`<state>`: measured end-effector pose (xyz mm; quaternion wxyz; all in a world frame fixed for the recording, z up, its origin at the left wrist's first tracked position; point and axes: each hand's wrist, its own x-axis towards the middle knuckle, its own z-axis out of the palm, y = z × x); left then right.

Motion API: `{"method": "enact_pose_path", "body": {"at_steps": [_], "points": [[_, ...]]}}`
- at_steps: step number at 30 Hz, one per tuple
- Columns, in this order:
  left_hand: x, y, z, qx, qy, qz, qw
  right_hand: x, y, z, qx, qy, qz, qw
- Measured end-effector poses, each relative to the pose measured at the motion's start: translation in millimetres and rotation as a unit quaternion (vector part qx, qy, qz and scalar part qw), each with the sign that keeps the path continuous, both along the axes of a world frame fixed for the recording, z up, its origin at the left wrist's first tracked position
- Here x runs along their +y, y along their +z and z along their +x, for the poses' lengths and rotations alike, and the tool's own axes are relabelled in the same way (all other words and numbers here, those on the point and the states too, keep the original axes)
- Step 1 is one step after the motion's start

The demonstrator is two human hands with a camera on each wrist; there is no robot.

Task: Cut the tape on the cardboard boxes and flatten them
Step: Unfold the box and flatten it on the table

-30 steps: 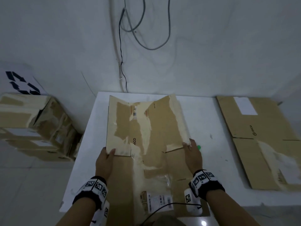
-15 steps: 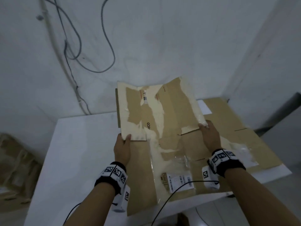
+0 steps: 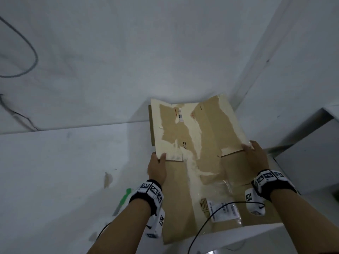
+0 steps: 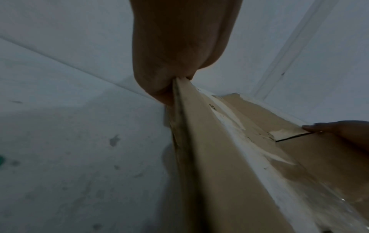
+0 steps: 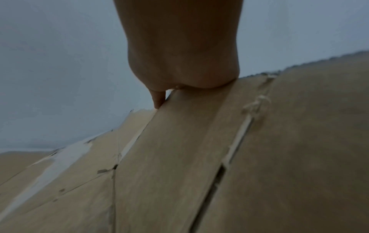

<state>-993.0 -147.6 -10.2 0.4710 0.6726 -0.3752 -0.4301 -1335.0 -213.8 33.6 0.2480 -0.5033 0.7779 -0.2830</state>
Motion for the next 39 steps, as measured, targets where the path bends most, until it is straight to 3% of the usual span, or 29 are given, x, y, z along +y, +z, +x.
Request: {"method": "enact_pose_path", "body": {"at_steps": [6,14,19,24,28,31,34,36,39], "points": [[-32,-41,-61,0.0,0.003,0.063,0.998,-32,-38,-59,0.001,-0.003,0.056,0.998],[-50,-78,-87,-0.038,0.026,0.138,0.989,-62,-89,-95,0.039,-0.031,0.12,0.991],[-46,-74,-115,-0.191,0.091,0.196,0.957,-73,-102,-101,0.061,-0.082,0.113,0.988],[-49,-75,-113,-0.203,0.126,0.185,0.953,-69,-118,-103,0.054,-0.028,0.126,0.99],[-54,-90,-105,-0.229,0.093,0.146,0.958,-66,-119,-103,0.058,-0.002,0.127,0.99],[-48,-80,-97,-0.169,0.089,0.193,0.962,-60,-108,-90,0.126,-0.052,0.131,0.982],[-27,-74,-86,-0.176,0.043,0.207,0.961,-48,-97,-53,0.146,-0.075,-0.005,0.987],[-6,-76,-71,-0.179,0.018,0.169,0.969,-36,-92,-18,0.124,-0.013,-0.083,0.989],[39,-83,-33,-0.17,0.01,0.094,0.981,-6,-96,49,0.085,0.112,-0.107,0.984]]}}
